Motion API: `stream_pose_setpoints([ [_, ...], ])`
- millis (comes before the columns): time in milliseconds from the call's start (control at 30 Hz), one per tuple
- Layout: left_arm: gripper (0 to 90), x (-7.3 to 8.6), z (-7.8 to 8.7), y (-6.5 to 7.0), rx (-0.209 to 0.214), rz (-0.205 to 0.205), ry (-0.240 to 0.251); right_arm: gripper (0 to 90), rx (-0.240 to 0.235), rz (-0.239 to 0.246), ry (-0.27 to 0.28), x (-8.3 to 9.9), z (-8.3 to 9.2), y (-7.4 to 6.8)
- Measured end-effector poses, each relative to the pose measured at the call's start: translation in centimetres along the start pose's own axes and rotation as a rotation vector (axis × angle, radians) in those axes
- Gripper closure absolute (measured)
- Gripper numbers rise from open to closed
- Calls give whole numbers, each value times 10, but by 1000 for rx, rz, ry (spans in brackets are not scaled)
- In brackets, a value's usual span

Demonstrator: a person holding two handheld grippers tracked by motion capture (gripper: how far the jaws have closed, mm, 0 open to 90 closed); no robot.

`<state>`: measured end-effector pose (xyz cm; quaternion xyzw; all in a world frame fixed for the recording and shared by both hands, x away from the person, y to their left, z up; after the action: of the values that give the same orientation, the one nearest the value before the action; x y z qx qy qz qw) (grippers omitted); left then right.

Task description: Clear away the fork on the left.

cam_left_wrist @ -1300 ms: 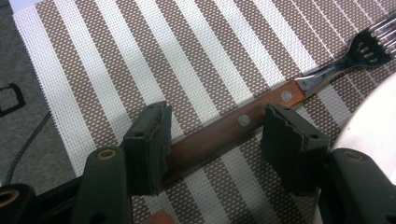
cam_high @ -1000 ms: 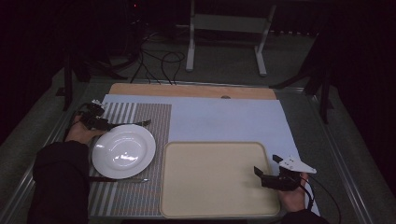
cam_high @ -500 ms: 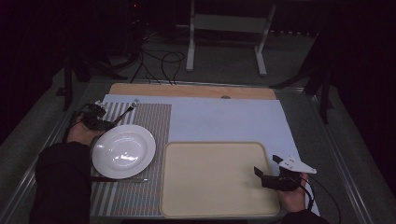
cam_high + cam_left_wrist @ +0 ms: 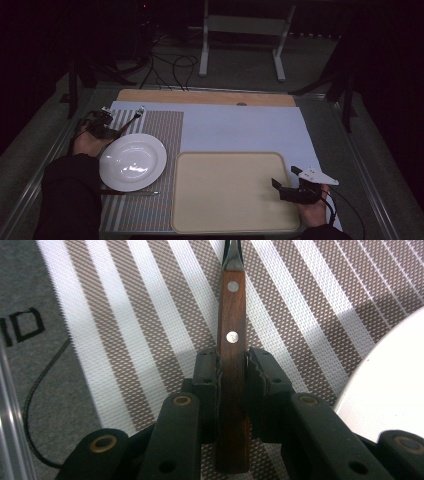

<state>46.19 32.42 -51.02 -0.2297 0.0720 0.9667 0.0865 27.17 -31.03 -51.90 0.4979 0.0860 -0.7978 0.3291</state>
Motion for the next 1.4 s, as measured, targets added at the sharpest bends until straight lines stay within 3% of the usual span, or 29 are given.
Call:
stream_pose_setpoints([
  [367,759,-1,15,5,14,29,64,86,-9,-4,5,-1,-1,0],
  [667,760,-4,37,11,46,48,165,86,-10,-5,12,-1,0,0],
  [933,760,-7,52,26,53,37,209,86,-5,-3,15,-2,1,1],
  [1400,759,-9,72,57,99,16,306,86,-6,-3,17,-2,3,1],
])
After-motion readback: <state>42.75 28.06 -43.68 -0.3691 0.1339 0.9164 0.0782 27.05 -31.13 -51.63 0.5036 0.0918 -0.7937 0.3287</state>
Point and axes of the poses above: each handheld gripper's, and its own axes: z roughly backward along the jaws, x roughly out of its underside, y roughly to its right, the point moved 2 cm from there along -z, roughly forward along the jaws, and after that the axes turned 15 degrees about z, right-handed, at the moved point
